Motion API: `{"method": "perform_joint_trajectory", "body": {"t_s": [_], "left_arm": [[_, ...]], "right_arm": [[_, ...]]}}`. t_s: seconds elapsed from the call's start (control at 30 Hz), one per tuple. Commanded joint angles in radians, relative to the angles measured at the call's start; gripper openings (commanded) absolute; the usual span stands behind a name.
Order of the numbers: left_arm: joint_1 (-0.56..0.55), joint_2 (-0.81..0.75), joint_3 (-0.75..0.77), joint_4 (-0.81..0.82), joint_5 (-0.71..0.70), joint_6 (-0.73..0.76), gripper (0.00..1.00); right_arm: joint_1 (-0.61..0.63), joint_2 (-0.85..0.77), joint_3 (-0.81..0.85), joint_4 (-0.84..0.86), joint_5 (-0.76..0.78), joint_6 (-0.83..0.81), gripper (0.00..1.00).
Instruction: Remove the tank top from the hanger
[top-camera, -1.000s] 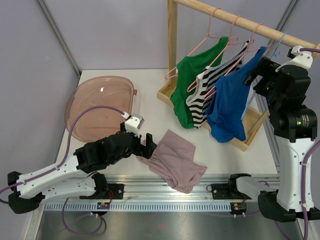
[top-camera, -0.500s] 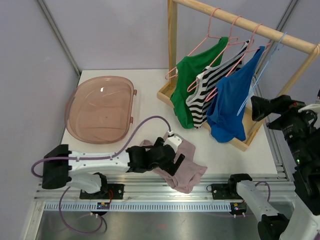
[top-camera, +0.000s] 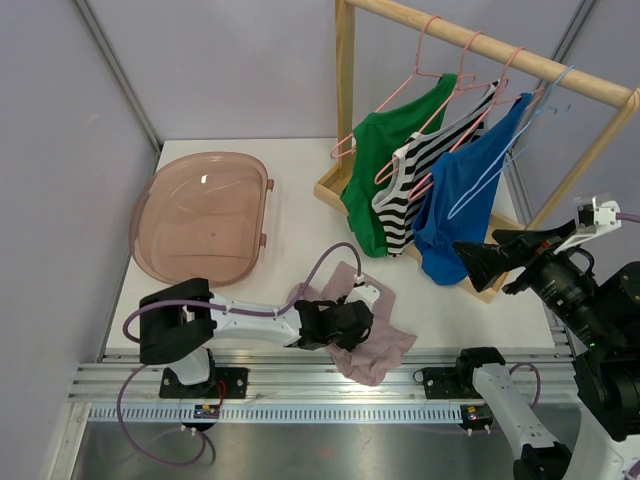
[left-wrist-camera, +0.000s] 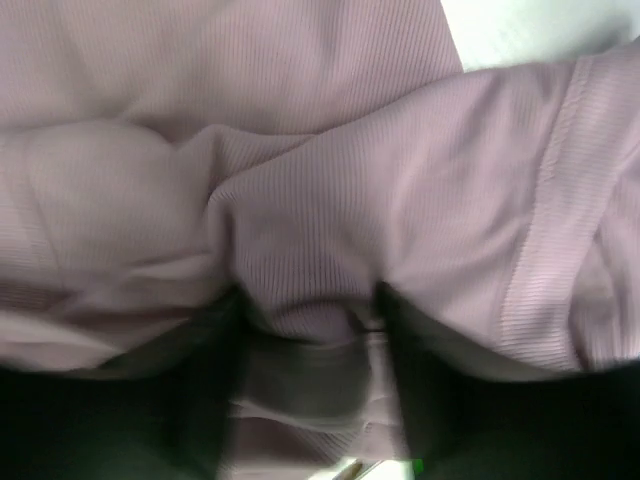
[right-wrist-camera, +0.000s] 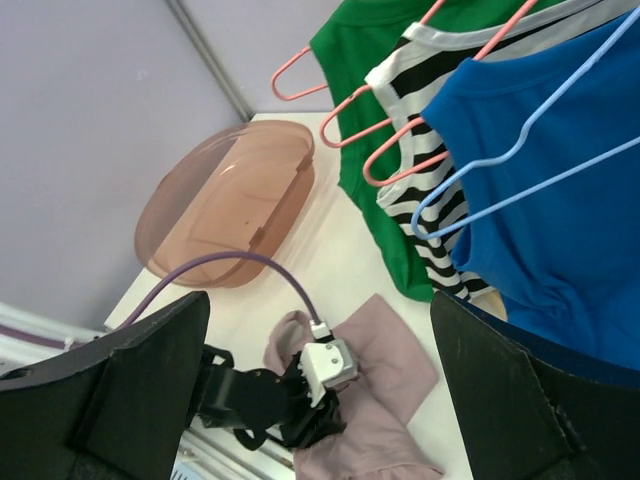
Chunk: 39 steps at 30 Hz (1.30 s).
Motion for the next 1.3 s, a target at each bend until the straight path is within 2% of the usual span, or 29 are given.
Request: {"method": "perform_joint_trajectory", "body": {"t_s": [0.0,0.03,0.07,0.1,0.23,0.43,0.63,0.7,0.87,0.93,1.03,1.07,1.13,1.17,1.27], "left_arm": [[-0.001,0.076,-0.001,0.051,0.026,-0.035,0.3],[-0.001,0.076,-0.003,0.043,0.024,-0.046,0.2],[-0.001,0.069,-0.004,0.03,0.02,-0.05,0.03],[-0.001,0.057,-0.008,0.019,-0.017,-0.06,0.0],[0.014,-0.035,-0.012,-0.081,-0.149,-0.09,0.0],[0.071,-0.295,0.015,-0.275,-0.295,-0.072,0.0],[0.172,-0.542,0.15,-0.479,-0.393,-0.011,0.0],[0.246,-0.583,0.205,-0.518,-0.396,0.043,0.0],[0.458,-0.619,0.442,-0.616,-0.379,0.155,0.0],[0.516,-0.616,0.498,-0.616,-0.322,0.186,0.0],[0.669,-0.585,0.59,-0.61,-0.198,0.221,0.0],[0.759,-0.556,0.617,-0.616,-0.171,0.23,0.0],[0.85,-0.528,0.667,-0.629,-0.106,0.258,0.0],[0.941,-0.496,0.678,-0.63,-0.079,0.266,0.0],[1.107,-0.468,0.672,-0.606,0.053,0.272,0.0]], "right_arm": [[-0.002,-0.008,-0.018,0.057,-0.096,0.005,1.0],[-0.002,-0.011,-0.016,0.058,-0.086,0.005,1.0],[-0.004,-0.014,-0.013,0.061,-0.081,0.005,0.99],[-0.002,-0.016,-0.01,0.061,-0.076,0.003,1.0],[-0.002,-0.028,-0.011,0.074,-0.079,0.009,0.99],[-0.002,-0.037,-0.04,0.092,-0.075,0.026,0.99],[-0.002,-0.028,-0.028,0.121,-0.09,0.029,0.99],[-0.002,-0.039,-0.033,0.155,-0.098,0.029,0.99],[-0.002,-0.076,-0.05,0.221,-0.003,0.081,1.0],[-0.004,-0.073,-0.053,0.229,0.026,0.098,1.0],[-0.002,-0.047,-0.06,0.227,0.04,0.104,1.0],[-0.002,-0.039,-0.064,0.232,0.048,0.107,0.99],[-0.002,-0.022,-0.068,0.247,0.086,0.133,1.0],[-0.002,-0.007,-0.061,0.249,0.095,0.14,1.0],[-0.002,0.029,-0.019,0.244,0.085,0.155,1.0]]}}
